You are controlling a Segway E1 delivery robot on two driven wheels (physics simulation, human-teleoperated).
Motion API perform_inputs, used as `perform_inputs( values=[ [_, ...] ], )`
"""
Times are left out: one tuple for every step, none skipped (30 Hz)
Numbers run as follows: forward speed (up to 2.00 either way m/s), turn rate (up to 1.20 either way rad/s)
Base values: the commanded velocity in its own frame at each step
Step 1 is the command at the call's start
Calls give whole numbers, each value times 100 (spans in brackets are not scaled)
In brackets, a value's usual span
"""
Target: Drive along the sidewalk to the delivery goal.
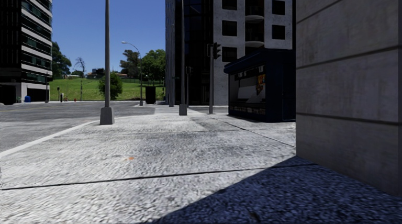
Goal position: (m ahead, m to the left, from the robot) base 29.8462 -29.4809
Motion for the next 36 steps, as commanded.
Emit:
perform_inputs(
  values=[
    [200,0],
    [200,0],
    [200,0],
    [200,0],
    [200,0],
    [200,0],
    [200,0],
    [200,-12],
    [200,-21],
    [200,-24],
    [200,-24],
    [200,-24],
    [200,-24],
    [200,-24],
    [200,-24],
    [200,-24],
    [200,-24],
    [200,-24],
    [200,-24],
    [200,-24],
    [200,-24],
    [200,-24],
    [200,-24],
    [200,-24],
    [200,-24],
    [200,-24],
    [200,-24],
    [200,-24],
    [200,-24],
    [200,-24],
    [200,-24],
    [200,-24],
    [200,-24],
    [200,-24],
    [200,-24],
    [200,-24]
  ],
)
